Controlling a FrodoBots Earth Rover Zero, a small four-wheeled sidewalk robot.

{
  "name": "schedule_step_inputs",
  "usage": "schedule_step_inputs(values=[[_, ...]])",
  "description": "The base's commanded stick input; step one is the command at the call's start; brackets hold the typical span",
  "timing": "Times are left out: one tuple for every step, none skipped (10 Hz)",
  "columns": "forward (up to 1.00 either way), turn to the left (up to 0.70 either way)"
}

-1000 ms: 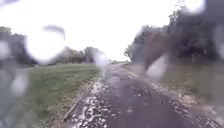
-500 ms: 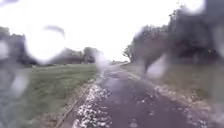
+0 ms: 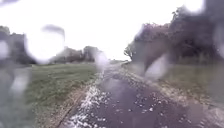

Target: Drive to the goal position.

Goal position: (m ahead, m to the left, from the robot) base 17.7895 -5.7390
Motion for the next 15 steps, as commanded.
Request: schedule_step_inputs(values=[[0.70, -0.10], [0.70, -0.14], [0.70, -0.14], [0.70, -0.14], [0.70, -0.14], [0.70, -0.14], [0.70, -0.14], [0.70, -0.14], [0.70, -0.14], [0.70, -0.13], [0.70, -0.07], [0.70, -0.03], [0.70, 0.00], [0.70, 0.00], [0.70, 0.00]])
